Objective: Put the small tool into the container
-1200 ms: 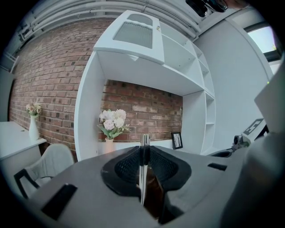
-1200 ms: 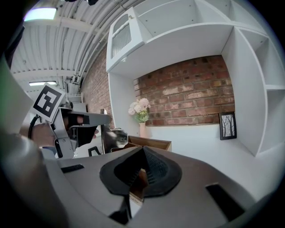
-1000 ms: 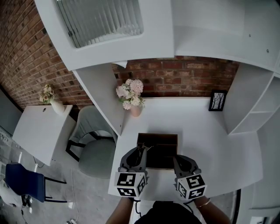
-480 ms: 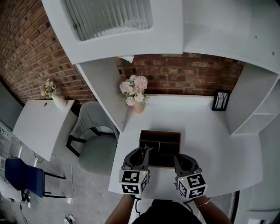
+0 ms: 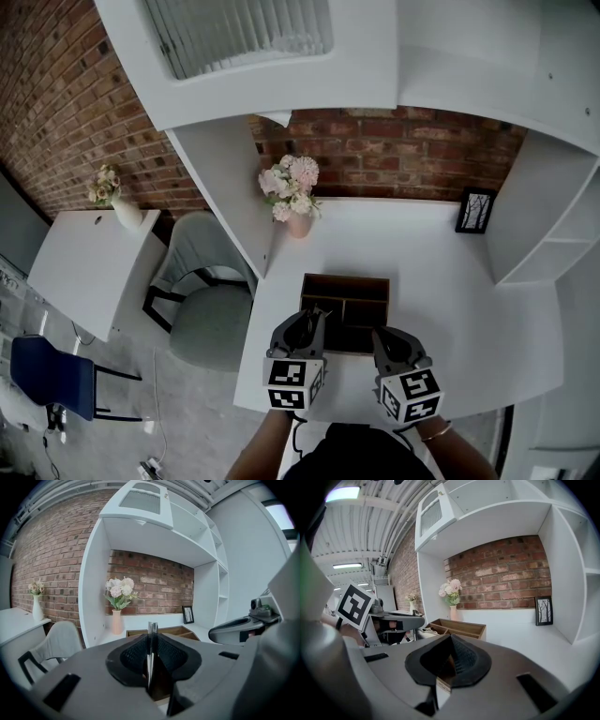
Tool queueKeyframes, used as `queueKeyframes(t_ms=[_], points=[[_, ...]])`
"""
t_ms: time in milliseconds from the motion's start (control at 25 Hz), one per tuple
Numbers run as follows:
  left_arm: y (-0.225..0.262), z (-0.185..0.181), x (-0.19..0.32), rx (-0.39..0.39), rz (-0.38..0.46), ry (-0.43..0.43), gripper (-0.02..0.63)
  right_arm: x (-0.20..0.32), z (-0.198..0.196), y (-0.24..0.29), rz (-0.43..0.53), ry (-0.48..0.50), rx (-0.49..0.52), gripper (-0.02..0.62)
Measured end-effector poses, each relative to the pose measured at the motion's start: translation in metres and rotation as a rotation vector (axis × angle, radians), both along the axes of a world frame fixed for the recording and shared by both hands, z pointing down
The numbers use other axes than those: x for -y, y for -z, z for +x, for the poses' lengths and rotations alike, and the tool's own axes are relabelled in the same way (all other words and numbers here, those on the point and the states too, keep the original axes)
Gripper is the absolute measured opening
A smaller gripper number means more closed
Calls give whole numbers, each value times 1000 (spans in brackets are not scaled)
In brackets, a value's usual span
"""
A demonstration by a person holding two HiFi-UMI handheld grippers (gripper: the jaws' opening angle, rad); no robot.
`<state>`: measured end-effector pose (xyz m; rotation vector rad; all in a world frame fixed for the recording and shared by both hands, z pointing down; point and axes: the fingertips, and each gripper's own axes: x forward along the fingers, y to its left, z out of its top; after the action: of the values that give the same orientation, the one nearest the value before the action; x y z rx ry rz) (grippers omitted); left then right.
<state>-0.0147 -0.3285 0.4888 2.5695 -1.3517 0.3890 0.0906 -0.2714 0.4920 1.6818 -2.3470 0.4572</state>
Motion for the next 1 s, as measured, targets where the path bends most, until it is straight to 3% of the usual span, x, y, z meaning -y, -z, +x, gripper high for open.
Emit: queueKeyframes(t_ms=[520, 1000], points=[[-10, -3, -10, -23, -46, -2, 118, -8, -3, -1, 4, 9, -9, 3], [-16, -20, -36, -22, -67, 37, 117, -19, -14, -4, -7, 33, -16, 3]])
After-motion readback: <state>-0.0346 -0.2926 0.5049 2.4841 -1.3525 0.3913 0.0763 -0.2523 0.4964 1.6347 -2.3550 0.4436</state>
